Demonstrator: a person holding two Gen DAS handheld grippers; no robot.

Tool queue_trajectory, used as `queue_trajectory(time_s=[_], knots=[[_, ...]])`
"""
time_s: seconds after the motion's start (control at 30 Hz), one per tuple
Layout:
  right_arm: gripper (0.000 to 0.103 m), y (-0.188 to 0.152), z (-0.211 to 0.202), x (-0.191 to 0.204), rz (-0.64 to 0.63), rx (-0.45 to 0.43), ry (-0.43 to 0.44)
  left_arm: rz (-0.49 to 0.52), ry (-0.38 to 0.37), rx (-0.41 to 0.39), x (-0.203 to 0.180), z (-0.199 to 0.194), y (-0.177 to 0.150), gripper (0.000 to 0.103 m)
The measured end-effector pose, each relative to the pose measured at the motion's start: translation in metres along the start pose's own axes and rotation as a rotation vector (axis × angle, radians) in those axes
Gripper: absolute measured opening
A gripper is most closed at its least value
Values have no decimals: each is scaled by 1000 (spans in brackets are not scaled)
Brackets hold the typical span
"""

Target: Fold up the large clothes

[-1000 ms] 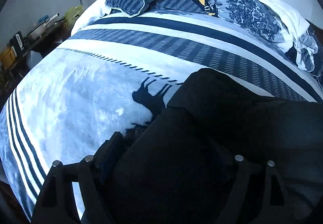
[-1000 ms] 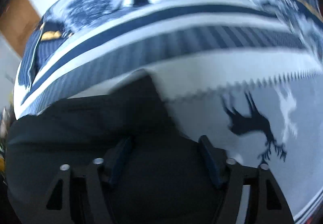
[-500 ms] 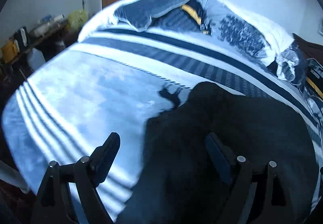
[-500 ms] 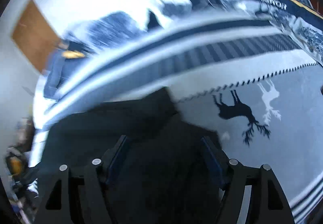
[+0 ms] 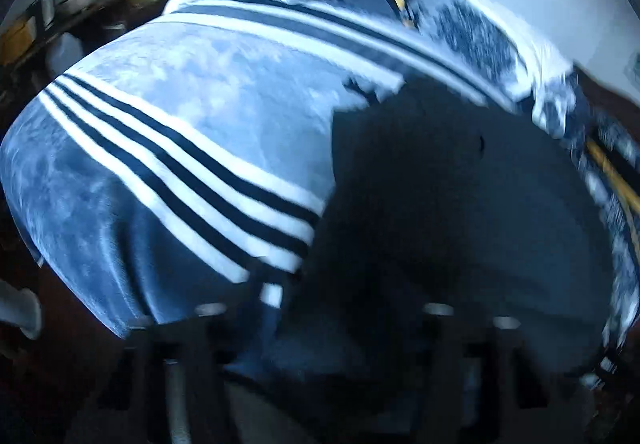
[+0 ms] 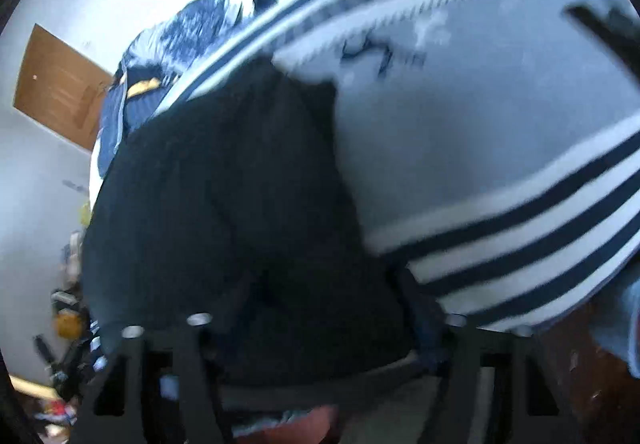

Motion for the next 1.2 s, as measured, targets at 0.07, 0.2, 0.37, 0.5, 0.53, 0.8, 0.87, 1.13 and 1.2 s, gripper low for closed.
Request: queue_trajectory(time_s=[0.07,0.2,0.37,0.5,0.53,0.8,0.87,1.13,1.2], knots=[[40,1,-1,1,-13,-11,2,30,-3,23,-6,5,-3,28],[14,-7,-2,8,-84,-28,-81,86,59,17,-12,7,-7,5],[7,-11,7,1,-91,15,-180,154,208,33,-14,20,-11,3],[7,-9,10,1,-96,5,-252,143,251,50,-6,19,-11,5],[7,-10,9,2,-103,-2,-259,132,258,52,-3,18,-11,7],[38,13,-27,36,-219,-100,-212,72,158,-127,4,-36,29,74],[82,31,-33,50,-248,-119,-181,76,165,-149,-3,-37,54,74],[68,139,31,73,-164,-8,-56,74,28,53,-38,51,128,57],[52,158,55,62,-111,47,-72,66,-2,121,-44,71,126,5]])
Point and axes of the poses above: each gripper's, at about its wrist camera, not at the fingertips, and z roughly the way its jaws point, x to its left, y to its top, the point moved 7 cm from there along z, roughly the way its jaws point, and after that the axes turned 3 degrees about x, right-handed, at the moved point
